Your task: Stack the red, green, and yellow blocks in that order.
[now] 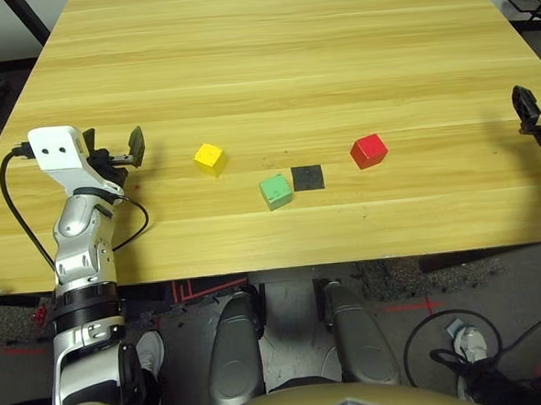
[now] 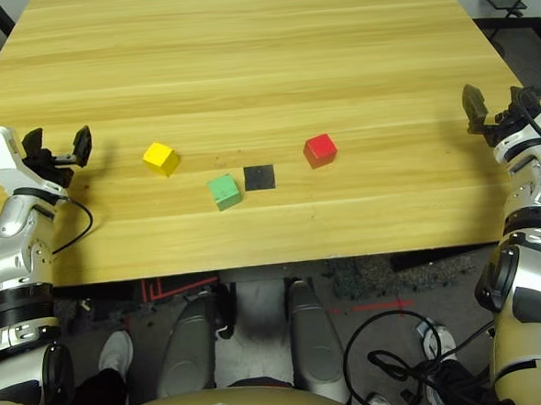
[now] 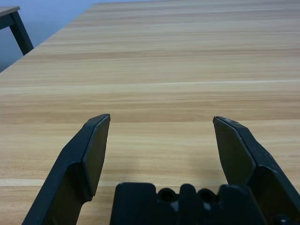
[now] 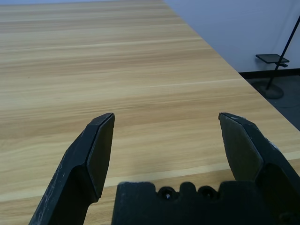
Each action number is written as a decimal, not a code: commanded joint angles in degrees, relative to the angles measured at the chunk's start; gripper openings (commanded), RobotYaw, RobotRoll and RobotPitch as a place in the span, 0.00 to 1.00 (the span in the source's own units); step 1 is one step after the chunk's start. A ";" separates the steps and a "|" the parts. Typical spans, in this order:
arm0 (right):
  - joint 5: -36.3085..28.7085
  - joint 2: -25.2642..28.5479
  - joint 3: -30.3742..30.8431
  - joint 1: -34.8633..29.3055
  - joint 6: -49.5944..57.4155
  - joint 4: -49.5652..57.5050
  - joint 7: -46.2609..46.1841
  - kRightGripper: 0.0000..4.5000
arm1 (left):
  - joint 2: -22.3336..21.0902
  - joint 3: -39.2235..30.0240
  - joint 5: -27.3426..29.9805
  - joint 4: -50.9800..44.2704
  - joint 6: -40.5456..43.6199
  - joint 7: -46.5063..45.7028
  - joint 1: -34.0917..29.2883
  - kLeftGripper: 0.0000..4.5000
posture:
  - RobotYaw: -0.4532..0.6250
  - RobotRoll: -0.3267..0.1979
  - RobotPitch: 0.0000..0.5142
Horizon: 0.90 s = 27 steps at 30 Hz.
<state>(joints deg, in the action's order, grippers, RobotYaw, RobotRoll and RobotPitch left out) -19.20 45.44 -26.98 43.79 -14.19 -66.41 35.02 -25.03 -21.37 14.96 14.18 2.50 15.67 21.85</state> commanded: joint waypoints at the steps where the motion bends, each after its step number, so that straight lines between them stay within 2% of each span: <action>1: 0.46 0.78 -0.02 -1.68 -0.05 -0.74 0.69 1.00 | -0.53 -1.28 0.19 1.21 -0.90 -0.44 -1.45 0.99 | 0.43 0.51 0.47; 4: 0.84 0.79 0.48 -2.55 -0.08 -0.41 1.86 1.00 | -1.35 -2.45 1.57 1.84 -1.32 1.00 -1.41 0.99 | 0.44 0.53 0.49; 7: 1.48 1.27 2.76 0.69 3.47 1.42 7.09 1.00 | -5.14 -3.07 6.31 -0.80 3.23 6.74 2.08 0.99 | 0.44 0.53 0.49; 12: 2.36 2.18 10.86 5.70 10.99 7.53 29.23 1.00 | -14.69 1.15 12.83 -3.81 13.02 22.55 8.37 0.99 | 0.48 0.52 0.45; 17: 6.99 3.39 20.07 9.00 11.02 9.27 47.69 1.00 | -21.57 6.71 17.74 -11.91 21.71 35.96 8.40 0.99 | 0.50 0.49 0.42; 21: 10.90 2.17 25.70 13.35 6.54 6.61 56.70 1.00 | -22.62 10.16 17.94 -15.21 24.60 39.84 7.74 0.99 | 0.51 0.49 0.41; 27: 12.57 -0.90 37.16 19.99 -0.32 3.17 57.48 1.00 | -20.80 13.50 17.53 -19.49 27.12 40.24 7.06 0.99 | 0.56 0.50 0.40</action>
<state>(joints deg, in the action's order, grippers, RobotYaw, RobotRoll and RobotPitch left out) -7.54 44.88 7.60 62.80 -12.36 -61.70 91.90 -45.93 -9.02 32.39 -3.30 28.34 55.47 29.87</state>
